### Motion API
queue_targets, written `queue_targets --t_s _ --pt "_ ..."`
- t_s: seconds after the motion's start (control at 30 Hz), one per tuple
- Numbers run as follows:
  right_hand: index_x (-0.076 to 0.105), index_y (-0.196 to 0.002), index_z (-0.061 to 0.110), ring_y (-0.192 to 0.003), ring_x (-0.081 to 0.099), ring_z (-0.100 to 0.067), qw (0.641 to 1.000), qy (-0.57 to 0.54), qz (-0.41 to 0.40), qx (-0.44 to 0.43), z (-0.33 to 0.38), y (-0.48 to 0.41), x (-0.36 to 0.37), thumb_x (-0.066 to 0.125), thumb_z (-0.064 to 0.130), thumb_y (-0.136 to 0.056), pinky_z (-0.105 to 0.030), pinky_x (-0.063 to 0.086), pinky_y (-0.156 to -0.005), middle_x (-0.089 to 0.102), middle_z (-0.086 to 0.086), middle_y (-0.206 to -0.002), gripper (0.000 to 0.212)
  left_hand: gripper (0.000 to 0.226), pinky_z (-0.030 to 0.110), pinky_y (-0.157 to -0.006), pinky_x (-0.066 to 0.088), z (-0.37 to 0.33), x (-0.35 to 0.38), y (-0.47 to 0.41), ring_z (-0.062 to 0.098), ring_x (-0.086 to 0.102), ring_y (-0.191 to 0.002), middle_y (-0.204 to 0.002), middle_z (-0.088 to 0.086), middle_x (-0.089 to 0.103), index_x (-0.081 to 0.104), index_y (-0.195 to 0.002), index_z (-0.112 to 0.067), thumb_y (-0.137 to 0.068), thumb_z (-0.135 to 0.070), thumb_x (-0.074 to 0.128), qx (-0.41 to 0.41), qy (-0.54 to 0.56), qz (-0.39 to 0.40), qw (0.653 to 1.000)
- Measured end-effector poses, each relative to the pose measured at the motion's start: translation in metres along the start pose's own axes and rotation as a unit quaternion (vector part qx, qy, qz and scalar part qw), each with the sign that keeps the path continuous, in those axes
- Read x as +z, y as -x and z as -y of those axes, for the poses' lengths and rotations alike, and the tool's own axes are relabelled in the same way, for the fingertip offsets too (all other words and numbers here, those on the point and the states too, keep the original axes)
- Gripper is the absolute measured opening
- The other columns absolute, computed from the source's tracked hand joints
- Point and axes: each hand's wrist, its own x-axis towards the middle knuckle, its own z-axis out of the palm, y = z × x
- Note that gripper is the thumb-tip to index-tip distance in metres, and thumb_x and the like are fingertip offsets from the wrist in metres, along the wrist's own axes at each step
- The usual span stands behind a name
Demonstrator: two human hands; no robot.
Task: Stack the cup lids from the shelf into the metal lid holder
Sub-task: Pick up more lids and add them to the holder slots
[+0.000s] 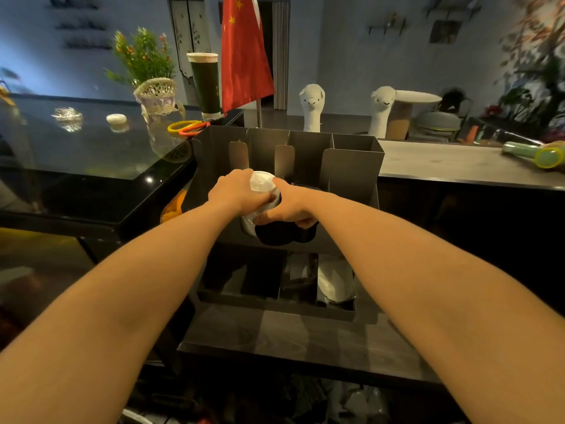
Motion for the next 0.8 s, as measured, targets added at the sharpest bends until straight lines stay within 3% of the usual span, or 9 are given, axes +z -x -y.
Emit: queue_targets --t_s 0.13,0.5,0.63,0.73,0.8 --pt "0.006 -0.153 0.041 -0.102 0.055 -0.023 1.000 -0.002 -0.007 0.010 0.002 -0.005 0.006 0.077 0.056 -0.078 -0.032 0.056 -0.071 0.048 -0.003 -0.132 0.105 0.073 0.042 -0.086 0.053 0.000 0.000 -0.005 0.027 0.057 -0.108 -0.122 0.005 0.061 0.052 -0.129 -0.021 -0.079 -0.075 0.057 -0.017 -0.005 0.018 1.000" --pt "-0.011 -0.153 0.043 -0.091 0.057 -0.020 1.000 0.016 0.001 0.008 -0.002 0.001 0.009 0.075 0.055 -0.079 -0.029 0.050 -0.059 0.046 -0.005 -0.132 0.114 0.087 0.053 -0.096 0.049 0.008 0.013 0.004 0.033 0.050 -0.123 -0.138 0.001 0.052 0.041 -0.139 -0.029 -0.072 -0.081 0.059 -0.038 0.065 0.007 0.997" --pt "-0.021 -0.153 0.035 -0.125 0.049 -0.030 1.000 -0.009 -0.019 -0.003 -0.005 0.005 0.009 0.079 0.055 -0.075 -0.033 0.045 -0.082 0.030 -0.009 -0.157 0.128 0.077 0.052 -0.100 0.045 0.005 0.012 0.019 0.033 0.044 -0.127 -0.144 0.001 0.045 0.041 -0.143 -0.024 -0.083 -0.070 0.061 -0.003 0.051 -0.096 0.994" --pt "-0.006 -0.157 0.027 -0.126 0.047 -0.030 0.996 -0.059 -0.058 -0.022 -0.003 0.017 0.009 0.081 0.052 -0.076 -0.034 0.047 -0.084 0.032 -0.009 -0.156 0.121 0.043 0.036 -0.086 0.050 0.001 0.011 0.035 0.020 0.053 -0.107 -0.121 0.003 0.061 0.060 -0.121 -0.017 -0.094 -0.050 0.058 0.063 0.108 -0.226 0.966" --pt "0.021 -0.150 0.022 -0.097 0.057 -0.020 0.992 -0.097 -0.084 -0.017 -0.002 0.027 0.005 0.078 0.051 -0.079 -0.025 0.049 -0.066 0.052 -0.006 -0.129 0.095 0.029 0.024 -0.071 0.046 -0.004 0.009 0.044 0.012 0.056 -0.088 -0.100 0.001 0.066 0.066 -0.101 -0.016 -0.098 -0.042 0.054 0.083 0.148 -0.231 0.958"
